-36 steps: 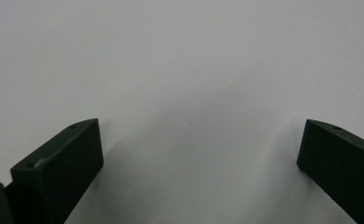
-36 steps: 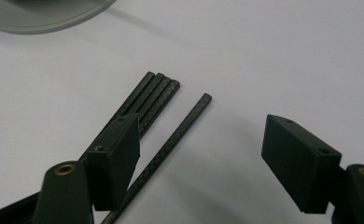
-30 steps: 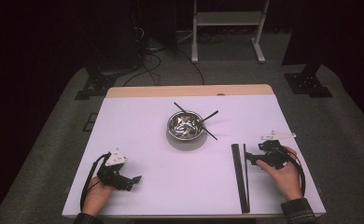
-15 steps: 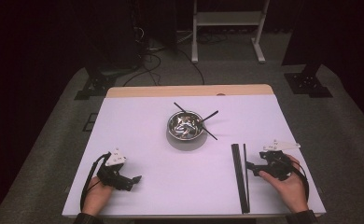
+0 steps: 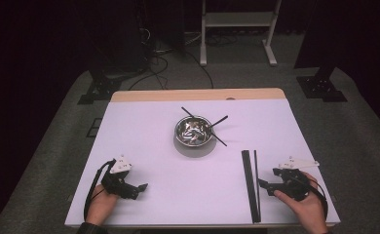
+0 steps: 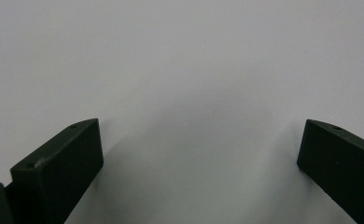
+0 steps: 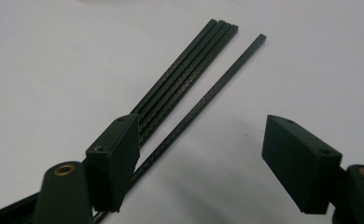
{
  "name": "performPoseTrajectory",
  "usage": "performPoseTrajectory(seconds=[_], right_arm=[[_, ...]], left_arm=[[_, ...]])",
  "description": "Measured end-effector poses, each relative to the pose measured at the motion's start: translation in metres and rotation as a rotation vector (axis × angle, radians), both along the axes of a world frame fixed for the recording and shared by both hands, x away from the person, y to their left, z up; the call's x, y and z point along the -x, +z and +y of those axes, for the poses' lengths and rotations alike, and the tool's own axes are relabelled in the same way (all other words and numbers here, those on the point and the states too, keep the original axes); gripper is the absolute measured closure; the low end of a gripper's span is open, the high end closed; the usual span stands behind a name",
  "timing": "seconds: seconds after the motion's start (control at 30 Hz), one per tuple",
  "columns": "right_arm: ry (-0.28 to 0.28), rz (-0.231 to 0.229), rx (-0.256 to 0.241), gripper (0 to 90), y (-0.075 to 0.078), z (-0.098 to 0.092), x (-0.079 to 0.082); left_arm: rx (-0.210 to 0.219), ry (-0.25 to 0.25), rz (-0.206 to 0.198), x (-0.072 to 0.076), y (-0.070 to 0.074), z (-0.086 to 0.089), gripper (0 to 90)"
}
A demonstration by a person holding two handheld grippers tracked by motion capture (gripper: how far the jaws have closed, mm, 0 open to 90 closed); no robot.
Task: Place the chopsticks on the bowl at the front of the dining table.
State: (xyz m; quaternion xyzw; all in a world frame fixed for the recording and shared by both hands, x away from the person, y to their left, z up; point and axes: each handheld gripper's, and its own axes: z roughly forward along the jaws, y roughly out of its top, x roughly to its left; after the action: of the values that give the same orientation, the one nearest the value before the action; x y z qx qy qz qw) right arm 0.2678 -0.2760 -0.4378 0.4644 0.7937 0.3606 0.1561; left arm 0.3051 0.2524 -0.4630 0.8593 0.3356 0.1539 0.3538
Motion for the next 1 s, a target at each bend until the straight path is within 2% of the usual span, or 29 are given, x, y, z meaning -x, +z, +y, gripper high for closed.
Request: performPoseTrajectory(seconds=[0.3, 0.6, 1.0], right_arm=[[0.010, 0.010, 0.012, 26.5, -0.005, 0.001, 0.015], [0.038, 0.033, 0.042, 26.1, -0.012, 0.009, 0.029], [0.055, 0.039, 0.052, 25.7, -0.016, 0.013, 0.038]], left_arm=[[0.000, 0.000, 0.000, 0.000, 0.000, 0.000, 0.0], [0.001, 0.001, 0.000, 0.000, 0.000, 0.000, 0.0], [0.001, 0.001, 0.000, 0.000, 0.000, 0.000, 0.0]])
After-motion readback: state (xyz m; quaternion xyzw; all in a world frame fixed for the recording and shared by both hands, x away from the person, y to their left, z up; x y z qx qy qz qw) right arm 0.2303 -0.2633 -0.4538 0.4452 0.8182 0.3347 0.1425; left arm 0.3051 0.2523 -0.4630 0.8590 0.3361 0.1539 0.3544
